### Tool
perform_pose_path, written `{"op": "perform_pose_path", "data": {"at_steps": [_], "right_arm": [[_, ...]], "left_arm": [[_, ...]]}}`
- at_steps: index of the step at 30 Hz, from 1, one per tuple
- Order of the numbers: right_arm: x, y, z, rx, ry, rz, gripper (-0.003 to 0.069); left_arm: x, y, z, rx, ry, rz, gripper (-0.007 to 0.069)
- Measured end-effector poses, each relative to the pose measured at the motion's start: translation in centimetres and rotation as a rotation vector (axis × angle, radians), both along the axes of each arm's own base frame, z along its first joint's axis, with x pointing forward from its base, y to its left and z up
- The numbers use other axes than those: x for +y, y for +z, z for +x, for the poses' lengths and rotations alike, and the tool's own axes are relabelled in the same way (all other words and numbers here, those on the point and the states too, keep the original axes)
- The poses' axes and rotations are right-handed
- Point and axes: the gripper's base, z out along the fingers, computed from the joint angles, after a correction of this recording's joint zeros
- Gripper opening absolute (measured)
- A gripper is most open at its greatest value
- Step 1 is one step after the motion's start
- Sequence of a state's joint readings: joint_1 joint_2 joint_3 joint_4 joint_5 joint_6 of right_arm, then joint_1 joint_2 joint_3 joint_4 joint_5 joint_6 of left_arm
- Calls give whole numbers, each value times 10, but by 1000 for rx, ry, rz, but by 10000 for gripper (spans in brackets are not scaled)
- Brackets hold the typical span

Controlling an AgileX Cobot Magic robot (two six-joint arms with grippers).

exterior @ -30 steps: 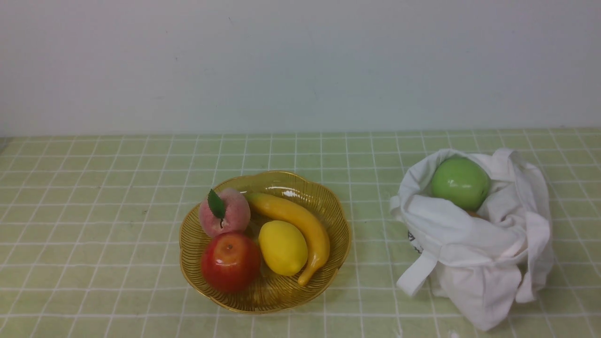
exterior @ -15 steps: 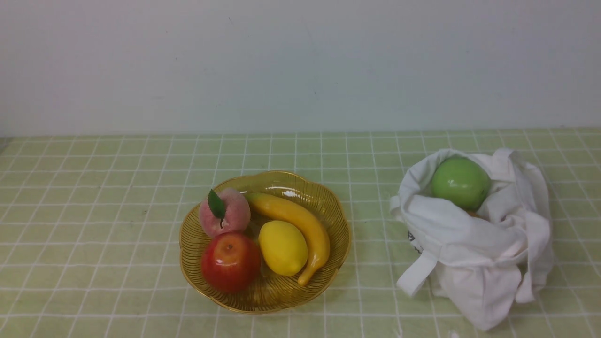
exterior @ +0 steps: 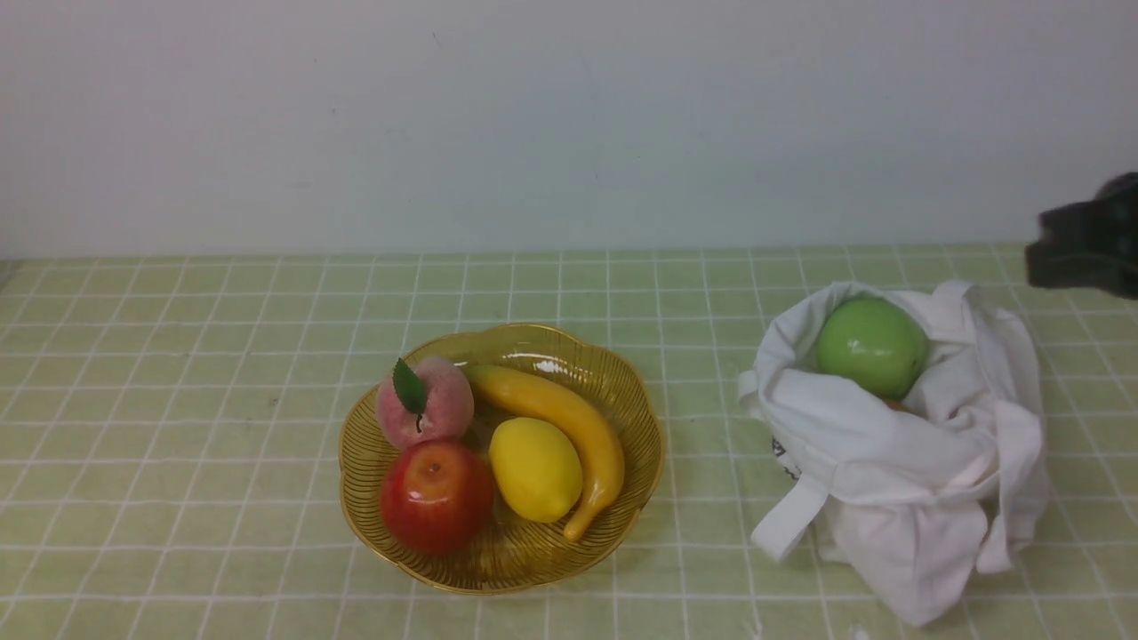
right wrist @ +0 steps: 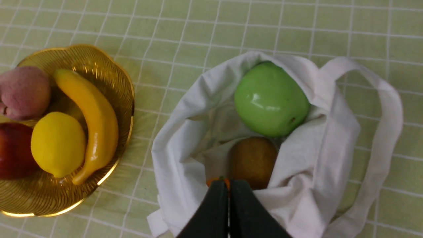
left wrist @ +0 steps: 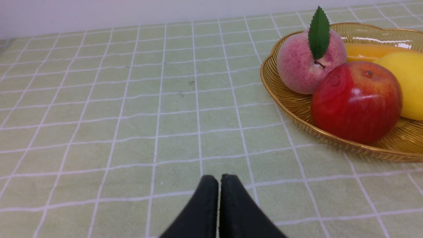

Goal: Take the fruit out of the bag on the green coffee tablecloth and place them on the plate.
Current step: 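Reach into the cloth bag and grasp a fruit inside it with the right gripper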

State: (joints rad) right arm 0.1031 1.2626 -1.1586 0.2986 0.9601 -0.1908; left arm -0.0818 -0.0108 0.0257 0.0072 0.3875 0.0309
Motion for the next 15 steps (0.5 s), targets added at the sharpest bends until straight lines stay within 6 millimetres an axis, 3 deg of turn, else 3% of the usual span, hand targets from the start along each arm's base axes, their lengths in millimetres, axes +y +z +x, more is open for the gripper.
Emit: {"op": "perform_pose_path", "data": {"at_steps": [5, 8, 15], "right_arm": [[17, -33, 43, 86, -1, -65, 37], [18, -47, 56, 102, -22, -82, 73], [24, -100, 94, 145, -87, -69, 363]], "left_arm": [[0, 0, 0, 0, 0, 0, -8], [0, 0, 0, 0, 0, 0, -8], [0, 0, 0, 0, 0, 0, -8]]}}
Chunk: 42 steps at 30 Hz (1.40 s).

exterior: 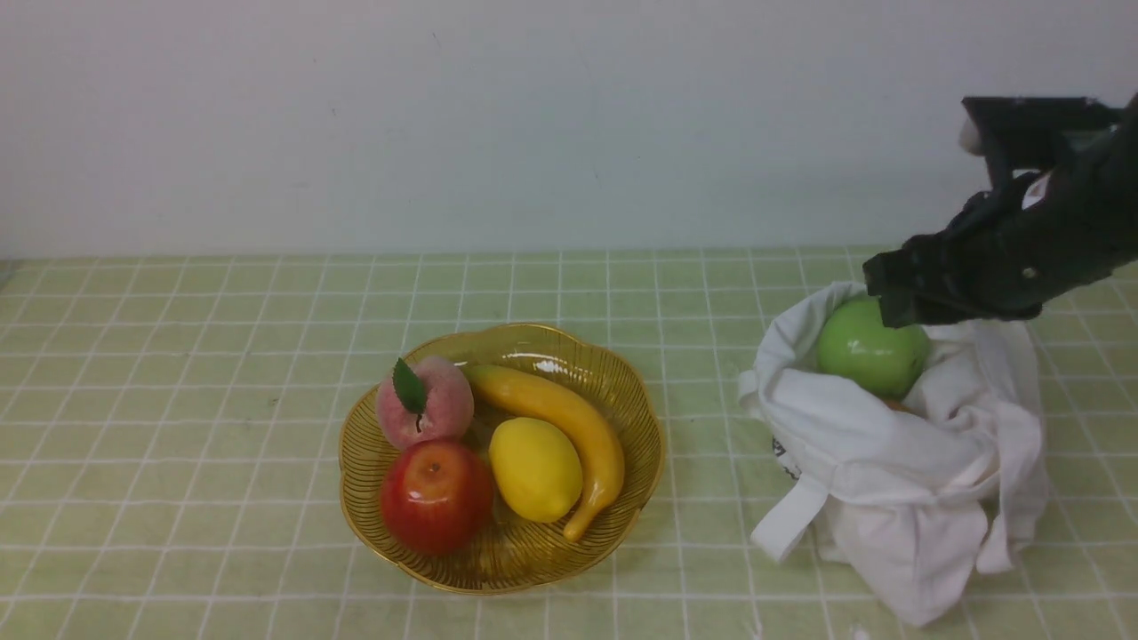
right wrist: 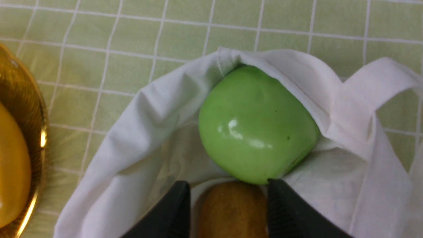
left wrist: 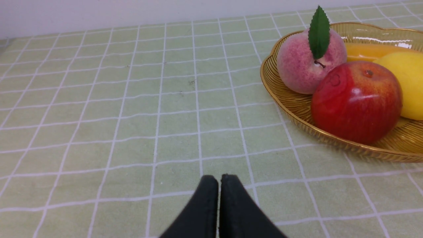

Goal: Take the fruit out of the bag on the green coffee tablecloth and place them on the plate.
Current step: 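Reach into the cloth bag and grasp a fruit inside it with the right gripper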

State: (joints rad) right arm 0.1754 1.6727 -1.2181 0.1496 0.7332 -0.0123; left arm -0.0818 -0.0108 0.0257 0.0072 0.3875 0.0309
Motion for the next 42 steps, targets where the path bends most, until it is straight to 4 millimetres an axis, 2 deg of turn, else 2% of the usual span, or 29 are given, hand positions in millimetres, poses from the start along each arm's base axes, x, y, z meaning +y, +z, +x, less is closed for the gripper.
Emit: {"op": "perform_pose_path", "data": {"at_steps": [1, 3, 4, 5, 6, 10, 17, 26, 30, 32, 38, 42], "right_arm": [[0, 0, 0, -3, -2, 0, 372], [1, -15, 8, 10, -11, -5, 482], [1, -17, 9, 13, -12, -5, 489], [1, -24, 14, 11, -19, -8, 549], [1, -28, 16, 9, -24, -6, 576], [2, -42, 24, 0, -32, -7, 622], [3, -62, 37, -25, -55, -2, 627], [4, -71, 45, -68, -65, 4, 623], [4, -75, 49, -78, -69, 6, 592], [5, -76, 50, -81, -70, 7, 566], [5, -77, 51, -75, -70, 6, 565], [4, -66, 43, -37, -52, -12, 558]], "left_arm": [[0, 0, 0, 0, 0, 0, -8], [0, 0, 0, 0, 0, 0, -8], [0, 0, 0, 0, 0, 0, -8], [0, 0, 0, 0, 0, 0, -8], [0, 0, 0, 0, 0, 0, -8], [0, 0, 0, 0, 0, 0, -8], [0, 0, 0, 0, 0, 0, -8], [0, 0, 0, 0, 0, 0, -8], [0, 0, 0, 0, 0, 0, -8], [0, 0, 0, 0, 0, 0, -8], [0, 0, 0, 0, 0, 0, -8], [0, 0, 0, 0, 0, 0, -8]]}}
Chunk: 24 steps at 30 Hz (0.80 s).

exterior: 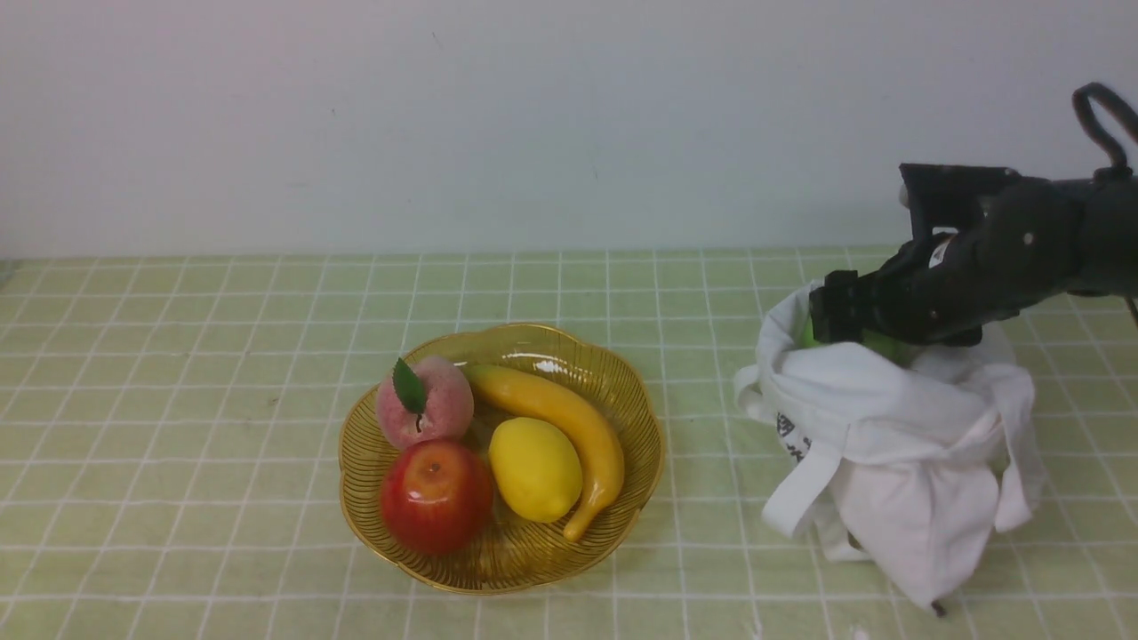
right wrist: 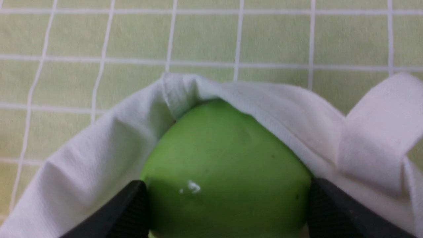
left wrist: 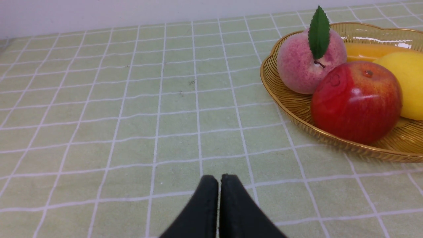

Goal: Take the fruit out of the bag on the green coffee tablecloth and place them on the plate.
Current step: 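Reach into the cloth bag and grasp a fruit inside it with the right gripper, then move the fruit from the bag and place it onto the plate with the right gripper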

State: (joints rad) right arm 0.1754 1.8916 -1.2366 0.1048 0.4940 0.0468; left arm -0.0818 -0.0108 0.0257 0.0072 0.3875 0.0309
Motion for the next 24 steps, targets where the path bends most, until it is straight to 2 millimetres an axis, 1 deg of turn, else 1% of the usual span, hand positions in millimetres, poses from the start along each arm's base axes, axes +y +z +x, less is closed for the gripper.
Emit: {"op": "perform_pose_path", "data": {"at_steps": [1, 5, 7, 11, 12, 13, 15, 17, 18, 22, 24], "right_arm": [[0, 1, 0, -3, 0, 0, 558], [-3, 31, -18, 24, 19, -11, 547], [-4, 41, -24, 29, 31, -17, 546], [-6, 69, -41, 21, 59, -28, 546], [-7, 75, -45, 18, 60, -26, 544], [-7, 77, -45, 14, 60, -26, 544], [-7, 97, -57, -23, 79, -16, 541], [-7, 109, -63, -59, 88, 4, 540], [-7, 111, -64, -63, 91, 6, 540], [-3, 136, -78, -138, 133, 75, 537], [0, 140, -80, -153, 151, 108, 536]], "left_arm": [[0, 0, 0, 0, 0, 0, -8], [0, 0, 0, 0, 0, 0, -8], [0, 0, 0, 0, 0, 0, -8], [0, 0, 0, 0, 0, 0, -8], [0, 0, 0, 0, 0, 0, -8], [0, 0, 0, 0, 0, 0, -8], [0, 0, 0, 0, 0, 0, -8], [0, 0, 0, 0, 0, 0, -8], [0, 0, 0, 0, 0, 0, -8], [0, 0, 0, 0, 0, 0, -8], [0, 0, 0, 0, 0, 0, -8]]}}
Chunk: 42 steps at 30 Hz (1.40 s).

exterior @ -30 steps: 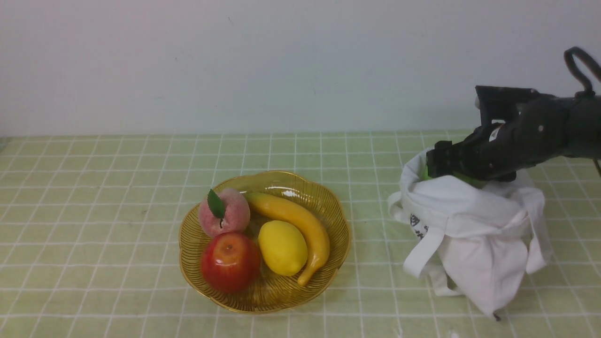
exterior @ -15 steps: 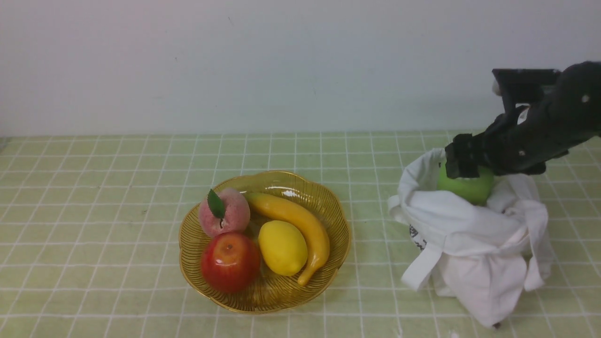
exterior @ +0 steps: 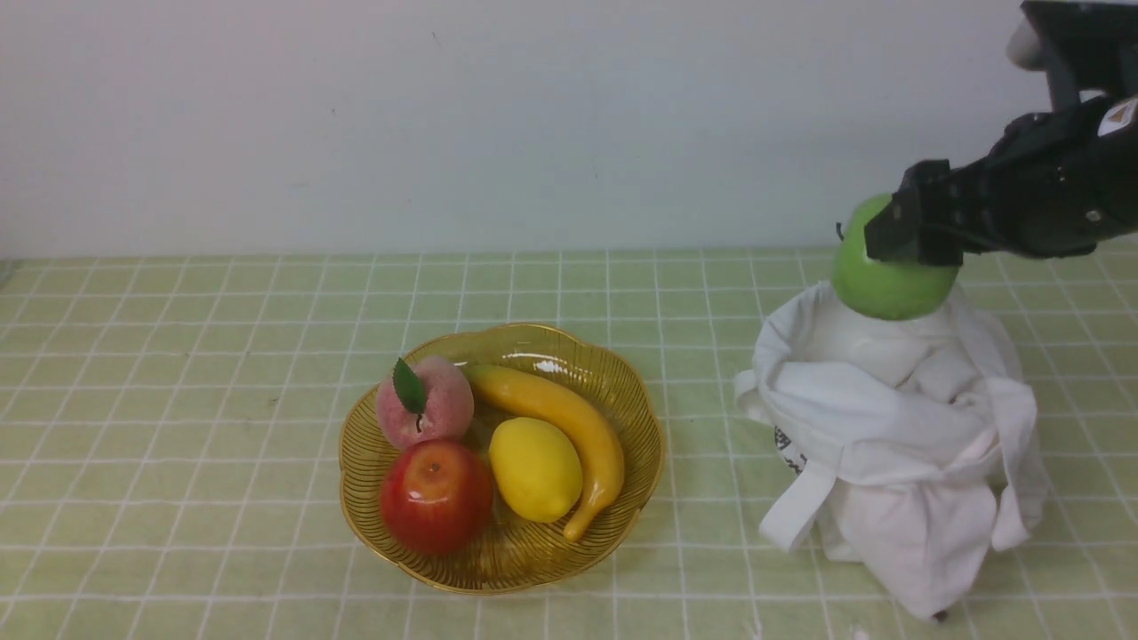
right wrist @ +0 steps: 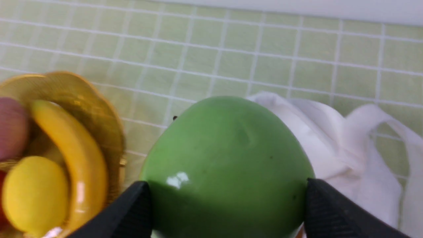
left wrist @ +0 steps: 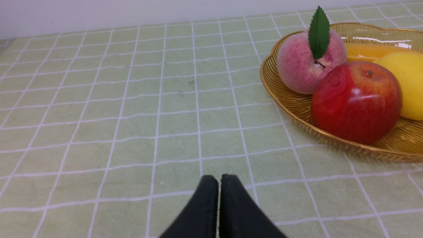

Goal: Take the fruit out of the bag on the green coffee tablecloth and place them on the plate.
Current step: 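Move the fruit from the bag and place it onto the plate with the right gripper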

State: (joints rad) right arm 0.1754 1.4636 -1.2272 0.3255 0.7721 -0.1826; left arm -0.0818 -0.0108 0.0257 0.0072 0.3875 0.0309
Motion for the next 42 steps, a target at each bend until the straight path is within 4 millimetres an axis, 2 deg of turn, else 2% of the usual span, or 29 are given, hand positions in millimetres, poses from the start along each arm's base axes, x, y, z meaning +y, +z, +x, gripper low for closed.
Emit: {"op": "perform_pose_path", "data": {"at_steps": [5, 8, 9, 10, 13, 16, 20, 30, 37, 42], "right_arm": [[13, 6, -4, -24, 90, 91, 535], [33, 10, -9, -57, 203, 144, 534], [50, 13, -14, -85, 294, 164, 534], [52, 13, -15, -92, 308, 161, 534], [83, 14, -24, -124, 425, 189, 533], [111, -4, -23, -105, 486, 181, 531], [131, -31, -10, -104, 477, 147, 529], [146, -100, 33, -73, 331, 97, 526], [160, -122, 57, -69, 347, 74, 521], [169, -131, 64, -19, 392, 92, 512]], "left_arm": [[0, 0, 0, 0, 0, 0, -8], [0, 0, 0, 0, 0, 0, -8], [0, 0, 0, 0, 0, 0, -8], [0, 0, 0, 0, 0, 0, -8], [0, 0, 0, 0, 0, 0, -8], [0, 0, 0, 0, 0, 0, -8], [0, 0, 0, 0, 0, 0, -8], [0, 0, 0, 0, 0, 0, -8], [0, 0, 0, 0, 0, 0, -8], [0, 0, 0, 0, 0, 0, -8]]}}
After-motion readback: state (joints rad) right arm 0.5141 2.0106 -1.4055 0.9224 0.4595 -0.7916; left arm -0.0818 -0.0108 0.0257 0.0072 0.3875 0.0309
